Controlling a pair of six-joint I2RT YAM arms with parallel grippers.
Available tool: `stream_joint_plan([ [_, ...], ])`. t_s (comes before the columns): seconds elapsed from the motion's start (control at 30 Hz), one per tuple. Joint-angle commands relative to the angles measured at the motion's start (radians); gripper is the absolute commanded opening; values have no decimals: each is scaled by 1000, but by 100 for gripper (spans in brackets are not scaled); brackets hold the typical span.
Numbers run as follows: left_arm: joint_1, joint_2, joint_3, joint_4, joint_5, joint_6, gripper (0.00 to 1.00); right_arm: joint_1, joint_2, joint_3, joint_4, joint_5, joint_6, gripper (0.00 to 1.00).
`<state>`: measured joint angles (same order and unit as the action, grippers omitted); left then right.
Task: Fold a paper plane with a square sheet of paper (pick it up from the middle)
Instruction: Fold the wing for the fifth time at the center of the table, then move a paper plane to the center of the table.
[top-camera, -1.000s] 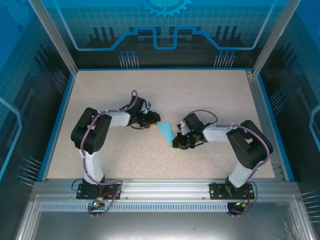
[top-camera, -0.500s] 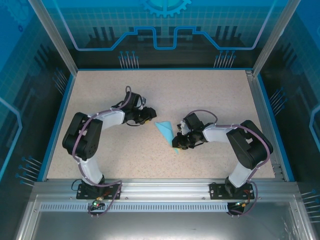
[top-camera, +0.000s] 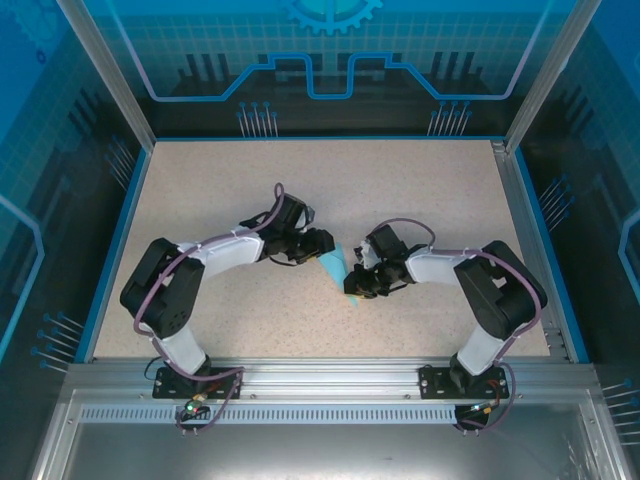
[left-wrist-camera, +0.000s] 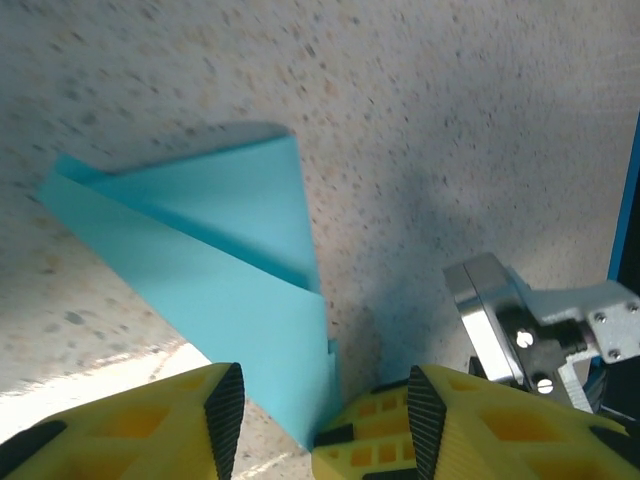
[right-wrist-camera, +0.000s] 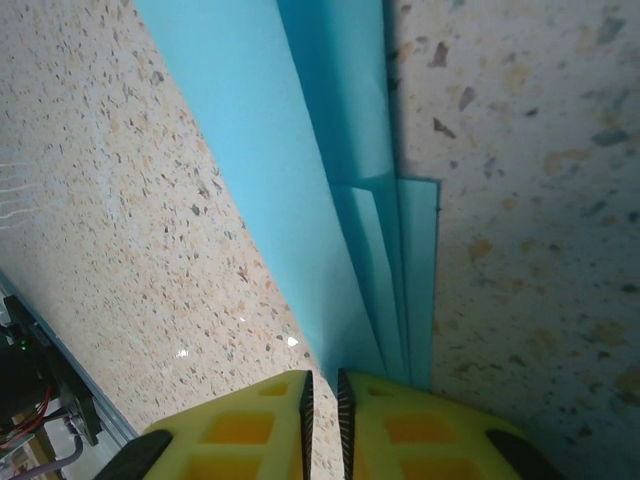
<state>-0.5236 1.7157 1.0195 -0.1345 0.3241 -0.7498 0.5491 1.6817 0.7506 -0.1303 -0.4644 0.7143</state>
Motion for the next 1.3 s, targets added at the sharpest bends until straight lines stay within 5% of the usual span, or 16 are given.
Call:
stream_joint_plan([
  [0.0, -13, 18, 38, -30, -34, -37, 51, -2, -67, -22, -30, 35, -7, 20],
  [0.23, -26, 31, 69, -88, -70, -64, 55, -20, -200, -55, -95, 130, -22, 22],
  [0.63, -123, 71, 240, -439, -297, -93, 66, -121, -339, -131, -94, 222, 13, 29],
  [1.07, -165, 254, 418, -590, -344, -126, 68, -111, -230, -71, -24, 129, -2, 34],
  [1.27, -151, 217, 352, -585, -363, -134, 57, -86, -157, -31, -7, 123, -11, 35],
])
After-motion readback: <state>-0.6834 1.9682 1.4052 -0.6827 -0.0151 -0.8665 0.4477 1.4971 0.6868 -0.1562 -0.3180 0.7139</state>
